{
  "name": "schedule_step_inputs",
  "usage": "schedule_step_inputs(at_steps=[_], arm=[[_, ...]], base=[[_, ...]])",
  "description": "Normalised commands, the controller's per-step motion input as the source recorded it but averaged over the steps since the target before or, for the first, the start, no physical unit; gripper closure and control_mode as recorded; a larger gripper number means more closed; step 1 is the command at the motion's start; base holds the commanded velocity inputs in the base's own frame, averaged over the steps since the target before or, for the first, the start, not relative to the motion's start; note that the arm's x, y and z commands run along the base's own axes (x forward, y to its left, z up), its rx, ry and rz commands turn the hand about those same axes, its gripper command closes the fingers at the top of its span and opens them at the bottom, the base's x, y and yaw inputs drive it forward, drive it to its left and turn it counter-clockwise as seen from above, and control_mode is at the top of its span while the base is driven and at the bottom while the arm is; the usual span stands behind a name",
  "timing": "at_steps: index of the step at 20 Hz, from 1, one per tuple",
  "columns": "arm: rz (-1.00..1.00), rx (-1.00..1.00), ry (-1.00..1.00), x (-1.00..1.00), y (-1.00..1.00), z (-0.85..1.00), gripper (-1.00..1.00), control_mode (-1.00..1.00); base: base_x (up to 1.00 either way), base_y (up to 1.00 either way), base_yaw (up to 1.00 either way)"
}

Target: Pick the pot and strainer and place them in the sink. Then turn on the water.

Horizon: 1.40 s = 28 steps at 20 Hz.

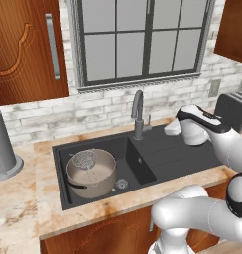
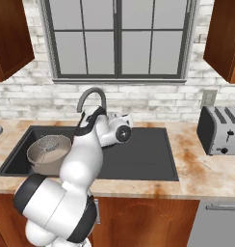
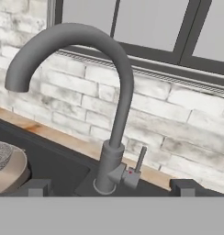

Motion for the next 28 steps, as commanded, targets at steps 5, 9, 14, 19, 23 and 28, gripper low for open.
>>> schedule_step_inputs(at_steps=[5, 9, 14, 19, 23, 28], arm=[[0.0, 0.01, 0.0, 0.04, 0.0, -0.19, -1.0, -1.0], [0.0, 0.0, 0.0, 0.11, 0.0, -0.1, -1.0, -1.0], [0.0, 0.0, 0.0, 0.17, 0.0, -0.01, -1.0, -1.0], [0.0, 0.0, 0.0, 0.15, 0.0, -0.05, -1.0, -1.0], [0.0, 0.0, 0.0, 0.14, 0.0, -0.09, -1.0, -1.0], [0.0, 0.0, 0.0, 0.14, 0.0, -0.03, -1.0, -1.0]], base=[[0.0, 0.0, 0.0], [0.0, 0.0, 0.0], [0.0, 0.0, 0.0], [0.0, 0.0, 0.0], [0.0, 0.0, 0.0], [0.0, 0.0, 0.0]])
